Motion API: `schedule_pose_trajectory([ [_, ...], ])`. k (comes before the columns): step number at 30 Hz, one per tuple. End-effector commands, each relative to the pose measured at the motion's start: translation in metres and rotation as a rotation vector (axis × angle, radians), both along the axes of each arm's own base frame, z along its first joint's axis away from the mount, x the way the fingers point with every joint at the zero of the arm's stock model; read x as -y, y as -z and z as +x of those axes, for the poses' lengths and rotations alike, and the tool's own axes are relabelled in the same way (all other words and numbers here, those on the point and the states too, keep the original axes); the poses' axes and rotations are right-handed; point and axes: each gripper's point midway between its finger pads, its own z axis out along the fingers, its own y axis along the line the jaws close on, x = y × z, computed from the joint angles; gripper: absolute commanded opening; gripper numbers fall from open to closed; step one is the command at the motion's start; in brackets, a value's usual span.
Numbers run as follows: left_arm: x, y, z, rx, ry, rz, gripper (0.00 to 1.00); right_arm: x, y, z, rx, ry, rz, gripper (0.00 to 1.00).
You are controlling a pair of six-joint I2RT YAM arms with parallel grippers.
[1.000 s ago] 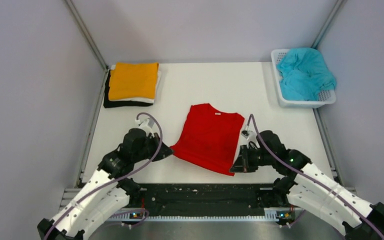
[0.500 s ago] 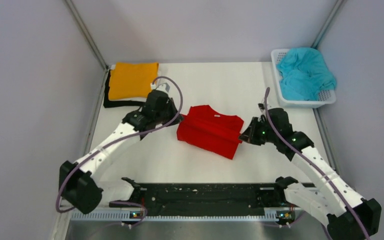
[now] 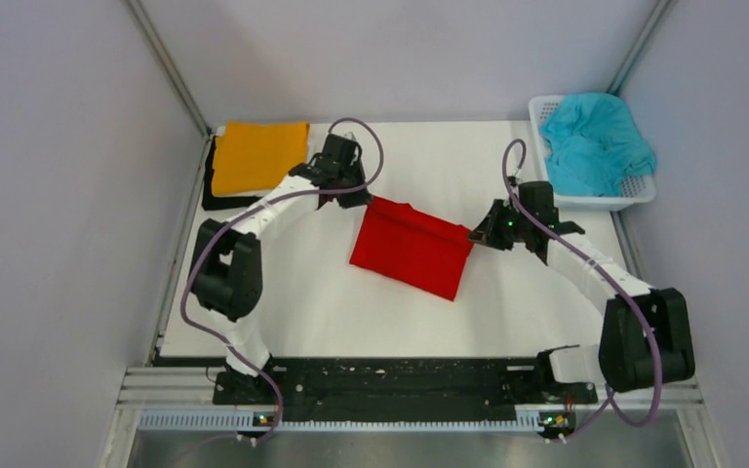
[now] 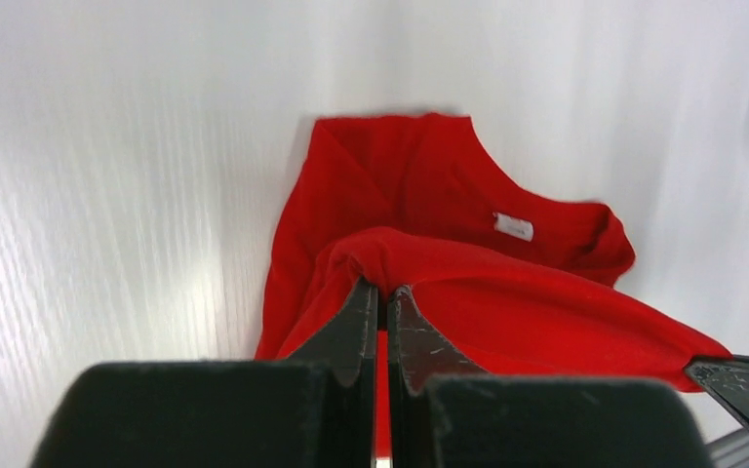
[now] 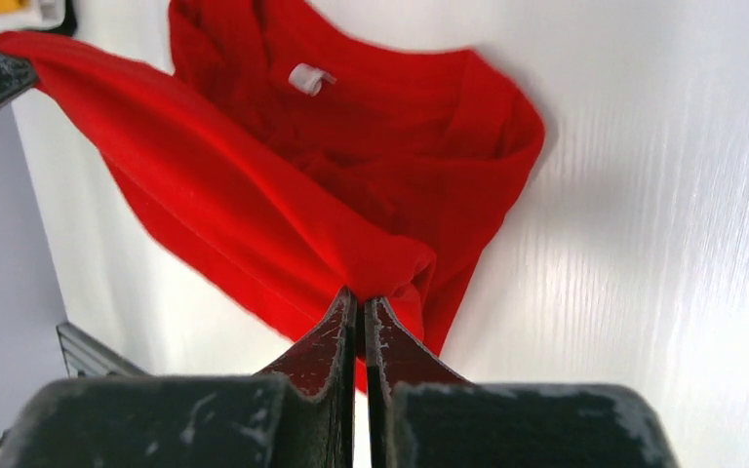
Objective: Fold and stack the t-shirts
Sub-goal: Fold the long partially folded tshirt into a neat square, then put the neatly folded tshirt into the corner of the board with the left arm
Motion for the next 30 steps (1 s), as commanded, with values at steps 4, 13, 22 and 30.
schedule_pose_trajectory([
  [4,-0.002,0.019,0.055,-0.024,0.022,-0.014,0.28,0.009,0.014,0.064,0.036,0.047,-0.045,0.36],
  [13,-0.007,0.02,0.04,-0.031,0.064,-0.014,0.99,0.039,-0.002,0.084,0.087,0.193,-0.168,0.99],
  [22,-0.001,0.074,-0.021,-0.157,0.219,-0.08,0.98,0.006,-0.007,0.022,0.118,0.012,0.014,0.99],
  [30,0.006,0.116,-0.035,-0.263,0.228,-0.013,0.74,0.02,-0.008,-0.006,0.119,0.037,-0.036,0.99],
])
